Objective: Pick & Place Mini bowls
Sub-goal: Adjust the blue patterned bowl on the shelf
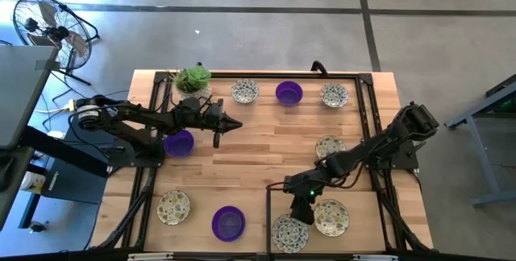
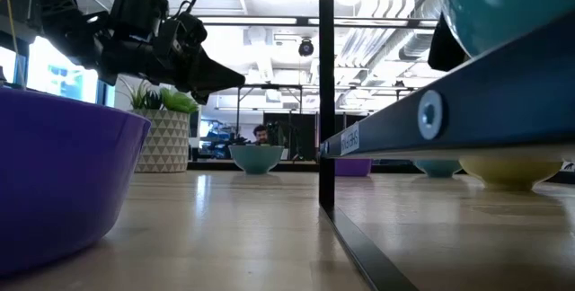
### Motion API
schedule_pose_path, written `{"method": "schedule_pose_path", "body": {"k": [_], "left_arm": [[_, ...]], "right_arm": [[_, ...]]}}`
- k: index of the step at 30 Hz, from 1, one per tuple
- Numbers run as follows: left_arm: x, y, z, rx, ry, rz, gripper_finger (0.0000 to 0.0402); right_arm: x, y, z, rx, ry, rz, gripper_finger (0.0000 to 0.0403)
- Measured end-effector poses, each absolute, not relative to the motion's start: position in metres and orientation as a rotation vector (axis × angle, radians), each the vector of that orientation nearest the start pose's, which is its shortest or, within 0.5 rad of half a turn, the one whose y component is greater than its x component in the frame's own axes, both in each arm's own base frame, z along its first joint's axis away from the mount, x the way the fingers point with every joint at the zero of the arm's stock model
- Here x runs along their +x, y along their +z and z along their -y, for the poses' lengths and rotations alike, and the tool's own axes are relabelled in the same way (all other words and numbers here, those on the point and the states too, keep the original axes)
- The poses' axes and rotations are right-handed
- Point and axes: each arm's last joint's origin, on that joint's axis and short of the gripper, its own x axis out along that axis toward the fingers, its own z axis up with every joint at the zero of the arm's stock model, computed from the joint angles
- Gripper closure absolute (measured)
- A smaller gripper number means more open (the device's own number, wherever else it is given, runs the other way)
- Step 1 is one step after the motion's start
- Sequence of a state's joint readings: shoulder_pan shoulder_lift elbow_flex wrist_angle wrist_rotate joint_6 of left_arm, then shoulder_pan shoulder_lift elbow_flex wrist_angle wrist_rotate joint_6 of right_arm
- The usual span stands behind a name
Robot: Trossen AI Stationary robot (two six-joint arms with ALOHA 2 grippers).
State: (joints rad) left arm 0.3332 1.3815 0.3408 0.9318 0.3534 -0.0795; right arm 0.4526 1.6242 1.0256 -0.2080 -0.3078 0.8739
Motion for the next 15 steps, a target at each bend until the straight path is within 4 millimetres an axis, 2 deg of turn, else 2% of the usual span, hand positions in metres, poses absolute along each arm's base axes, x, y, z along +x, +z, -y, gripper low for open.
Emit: {"method": "schedule_pose_path", "body": {"k": [9,15], "left_arm": [[0.230,0.171,-0.069,-0.116,-0.012,-0.103,0.0387],[0.230,0.171,-0.069,-0.119,-0.011,-0.103,0.0387]], "right_arm": [[0.302,0.192,-0.165,0.701,0.298,-1.106,0.0241],[0.304,0.190,-0.165,0.681,0.294,-1.098,0.0290]]}}
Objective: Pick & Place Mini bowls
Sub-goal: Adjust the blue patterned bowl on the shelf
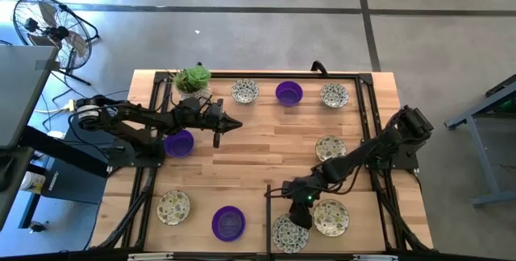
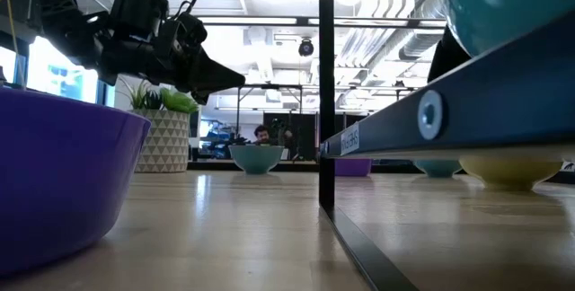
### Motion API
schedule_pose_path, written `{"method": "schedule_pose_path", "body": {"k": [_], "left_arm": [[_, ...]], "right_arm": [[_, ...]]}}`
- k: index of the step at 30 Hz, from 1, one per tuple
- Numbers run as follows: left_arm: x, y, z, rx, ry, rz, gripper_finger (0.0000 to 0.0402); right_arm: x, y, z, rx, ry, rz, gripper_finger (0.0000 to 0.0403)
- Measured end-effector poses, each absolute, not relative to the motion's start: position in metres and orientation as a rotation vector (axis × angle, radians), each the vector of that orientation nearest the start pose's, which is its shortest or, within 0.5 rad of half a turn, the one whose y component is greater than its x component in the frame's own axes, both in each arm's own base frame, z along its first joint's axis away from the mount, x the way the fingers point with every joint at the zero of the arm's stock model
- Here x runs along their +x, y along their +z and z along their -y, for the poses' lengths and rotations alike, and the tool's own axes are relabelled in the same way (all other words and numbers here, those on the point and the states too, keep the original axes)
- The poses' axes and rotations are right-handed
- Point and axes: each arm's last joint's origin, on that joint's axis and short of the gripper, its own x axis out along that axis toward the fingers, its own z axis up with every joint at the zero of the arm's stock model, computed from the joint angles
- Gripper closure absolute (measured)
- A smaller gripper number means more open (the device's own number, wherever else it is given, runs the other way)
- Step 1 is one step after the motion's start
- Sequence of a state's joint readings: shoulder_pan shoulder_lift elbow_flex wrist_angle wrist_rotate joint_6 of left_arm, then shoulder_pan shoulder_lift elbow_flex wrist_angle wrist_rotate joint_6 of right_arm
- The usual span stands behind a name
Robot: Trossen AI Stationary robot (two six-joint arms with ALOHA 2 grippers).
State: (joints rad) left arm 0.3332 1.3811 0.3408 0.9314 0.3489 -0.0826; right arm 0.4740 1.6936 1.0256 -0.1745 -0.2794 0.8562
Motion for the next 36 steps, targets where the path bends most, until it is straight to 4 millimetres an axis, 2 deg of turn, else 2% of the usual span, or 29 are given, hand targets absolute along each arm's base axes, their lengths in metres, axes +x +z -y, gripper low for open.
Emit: {"method": "schedule_pose_path", "body": {"k": [6,8,14,19,27,36], "left_arm": [[0.230,0.171,-0.069,-0.119,-0.012,-0.103,0.0387],[0.230,0.171,-0.069,-0.119,-0.012,-0.103,0.0387],[0.230,0.171,-0.069,-0.119,-0.013,-0.103,0.0387],[0.230,0.171,-0.069,-0.120,-0.013,-0.103,0.0387],[0.230,0.171,-0.069,-0.120,-0.014,-0.103,0.0387],[0.230,0.171,-0.069,-0.122,-0.014,-0.103,0.0387]], "right_arm": [[0.304,0.190,-0.165,0.675,0.281,-1.090,0.0380],[0.304,0.189,-0.164,0.668,0.265,-1.090,0.0394],[0.298,0.204,-0.157,0.679,0.186,-1.046,0.0374],[0.294,0.214,-0.153,0.695,0.119,-0.997,0.0383],[0.288,0.209,-0.150,0.668,0.070,-1.069,0.0383],[0.289,0.210,-0.150,0.680,0.058,-1.050,0.0362]]}}
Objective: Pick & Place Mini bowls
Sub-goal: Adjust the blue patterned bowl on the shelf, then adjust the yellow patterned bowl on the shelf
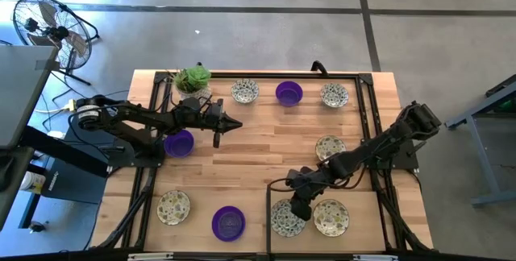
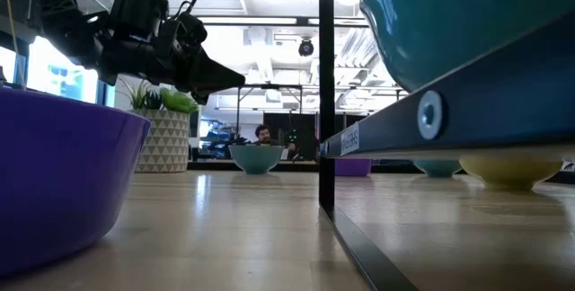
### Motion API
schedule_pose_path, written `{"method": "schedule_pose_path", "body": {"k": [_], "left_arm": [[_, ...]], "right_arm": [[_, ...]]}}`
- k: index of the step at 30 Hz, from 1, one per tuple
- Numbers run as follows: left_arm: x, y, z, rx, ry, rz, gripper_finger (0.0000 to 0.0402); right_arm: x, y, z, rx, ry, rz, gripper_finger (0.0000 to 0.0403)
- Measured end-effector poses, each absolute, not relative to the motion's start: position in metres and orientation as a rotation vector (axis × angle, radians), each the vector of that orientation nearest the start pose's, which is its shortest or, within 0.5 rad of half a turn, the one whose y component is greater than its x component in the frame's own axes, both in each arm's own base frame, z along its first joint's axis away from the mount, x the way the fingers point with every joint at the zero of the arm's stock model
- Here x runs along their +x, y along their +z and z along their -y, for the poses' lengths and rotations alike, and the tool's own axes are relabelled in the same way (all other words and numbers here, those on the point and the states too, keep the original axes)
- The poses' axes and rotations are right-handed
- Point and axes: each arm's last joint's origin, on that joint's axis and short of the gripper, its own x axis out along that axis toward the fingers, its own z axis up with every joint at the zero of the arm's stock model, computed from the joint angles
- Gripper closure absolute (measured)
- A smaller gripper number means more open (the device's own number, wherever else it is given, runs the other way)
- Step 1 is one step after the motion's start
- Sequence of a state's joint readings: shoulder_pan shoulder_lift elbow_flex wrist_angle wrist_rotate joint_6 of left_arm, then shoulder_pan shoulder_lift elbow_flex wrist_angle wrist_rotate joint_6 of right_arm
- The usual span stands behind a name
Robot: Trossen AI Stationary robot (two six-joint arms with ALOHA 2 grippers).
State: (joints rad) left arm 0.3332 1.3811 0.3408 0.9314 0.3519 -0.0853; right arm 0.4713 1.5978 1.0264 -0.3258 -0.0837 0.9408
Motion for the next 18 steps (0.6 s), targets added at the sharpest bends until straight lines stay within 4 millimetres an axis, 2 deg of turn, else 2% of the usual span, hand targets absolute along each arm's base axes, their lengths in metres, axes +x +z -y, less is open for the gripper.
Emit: {"method": "schedule_pose_path", "body": {"k": [3,6,11,14,18], "left_arm": [[0.230,0.171,-0.069,-0.122,-0.014,-0.104,0.0387],[0.230,0.171,-0.069,-0.122,-0.014,-0.103,0.0387],[0.230,0.171,-0.069,-0.122,-0.020,-0.103,0.0387],[0.230,0.171,-0.069,-0.123,-0.020,-0.104,0.0387],[0.230,0.171,-0.069,-0.123,-0.020,-0.103,0.0387]], "right_arm": [[0.289,0.212,-0.150,0.682,0.063,-1.043,0.0335],[0.284,0.225,-0.147,0.695,0.084,-1.014,0.0299],[0.258,0.254,-0.135,0.685,0.047,-1.003,0.0261],[0.228,0.263,-0.129,0.678,-0.049,-1.115,0.0270],[0.195,0.265,-0.129,0.702,-0.159,-1.302,0.0326]]}}
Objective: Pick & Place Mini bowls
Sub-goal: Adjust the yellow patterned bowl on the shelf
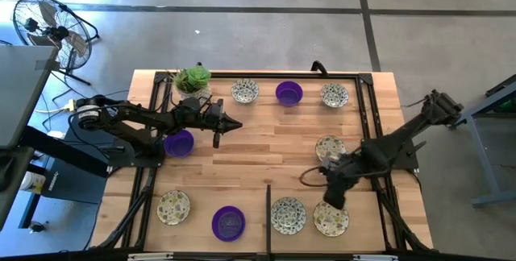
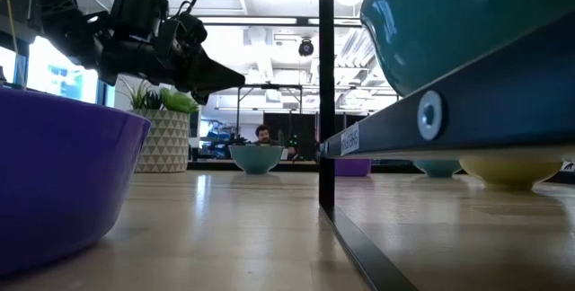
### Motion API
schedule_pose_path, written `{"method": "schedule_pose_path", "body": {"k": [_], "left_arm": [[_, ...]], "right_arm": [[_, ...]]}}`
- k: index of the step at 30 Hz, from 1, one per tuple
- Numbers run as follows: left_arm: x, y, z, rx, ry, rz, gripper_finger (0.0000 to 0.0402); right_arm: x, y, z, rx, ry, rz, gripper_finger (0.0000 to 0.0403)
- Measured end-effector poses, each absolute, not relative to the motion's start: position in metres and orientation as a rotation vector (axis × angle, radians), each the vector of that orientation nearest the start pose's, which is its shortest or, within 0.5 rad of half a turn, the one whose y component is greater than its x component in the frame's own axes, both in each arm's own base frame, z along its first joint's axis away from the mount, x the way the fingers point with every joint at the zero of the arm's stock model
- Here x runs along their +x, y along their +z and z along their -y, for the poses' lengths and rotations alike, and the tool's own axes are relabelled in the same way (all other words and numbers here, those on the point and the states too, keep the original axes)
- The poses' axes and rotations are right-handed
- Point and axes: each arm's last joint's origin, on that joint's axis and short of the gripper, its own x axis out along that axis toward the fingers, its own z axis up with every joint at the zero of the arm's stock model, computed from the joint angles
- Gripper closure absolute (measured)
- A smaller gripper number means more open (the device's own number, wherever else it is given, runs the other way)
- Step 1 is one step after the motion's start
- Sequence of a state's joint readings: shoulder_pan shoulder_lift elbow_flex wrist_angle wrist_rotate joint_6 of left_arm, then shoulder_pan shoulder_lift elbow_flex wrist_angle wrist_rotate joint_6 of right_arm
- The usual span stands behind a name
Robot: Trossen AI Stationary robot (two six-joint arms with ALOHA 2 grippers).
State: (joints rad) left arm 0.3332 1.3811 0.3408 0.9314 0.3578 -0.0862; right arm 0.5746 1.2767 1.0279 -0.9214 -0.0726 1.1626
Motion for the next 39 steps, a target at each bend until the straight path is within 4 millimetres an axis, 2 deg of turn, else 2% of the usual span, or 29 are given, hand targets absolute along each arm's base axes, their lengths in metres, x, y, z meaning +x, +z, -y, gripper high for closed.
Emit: {"method": "schedule_pose_path", "body": {"k": [3,5,9,12,18,21,39], "left_arm": [[0.230,0.171,-0.069,-0.122,-0.020,-0.103,0.0387],[0.230,0.171,-0.069,-0.123,-0.020,-0.104,0.0387],[0.230,0.171,-0.069,-0.121,-0.020,-0.103,0.0387],[0.230,0.171,-0.069,-0.120,-0.020,-0.104,0.0387],[0.230,0.171,-0.069,-0.123,-0.020,-0.104,0.0387],[0.230,0.171,-0.069,-0.123,-0.021,-0.104,0.0387],[0.230,0.171,-0.069,-0.124,-0.019,-0.103,0.0387]], "right_arm": [[0.182,0.263,-0.137,0.732,-0.173,-1.413,0.0382],[0.177,0.261,-0.145,0.762,-0.169,-1.468,0.0396],[0.164,0.257,-0.158,0.797,-0.231,-1.572,0.0385],[0.159,0.250,-0.166,0.774,-0.270,-1.609,0.0392],[0.164,0.222,-0.173,0.777,-0.246,-1.607,0.0397],[0.165,0.214,-0.174,0.783,-0.227,-1.572,0.0398],[0.176,0.213,-0.170,0.755,-0.193,-1.466,0.0401]]}}
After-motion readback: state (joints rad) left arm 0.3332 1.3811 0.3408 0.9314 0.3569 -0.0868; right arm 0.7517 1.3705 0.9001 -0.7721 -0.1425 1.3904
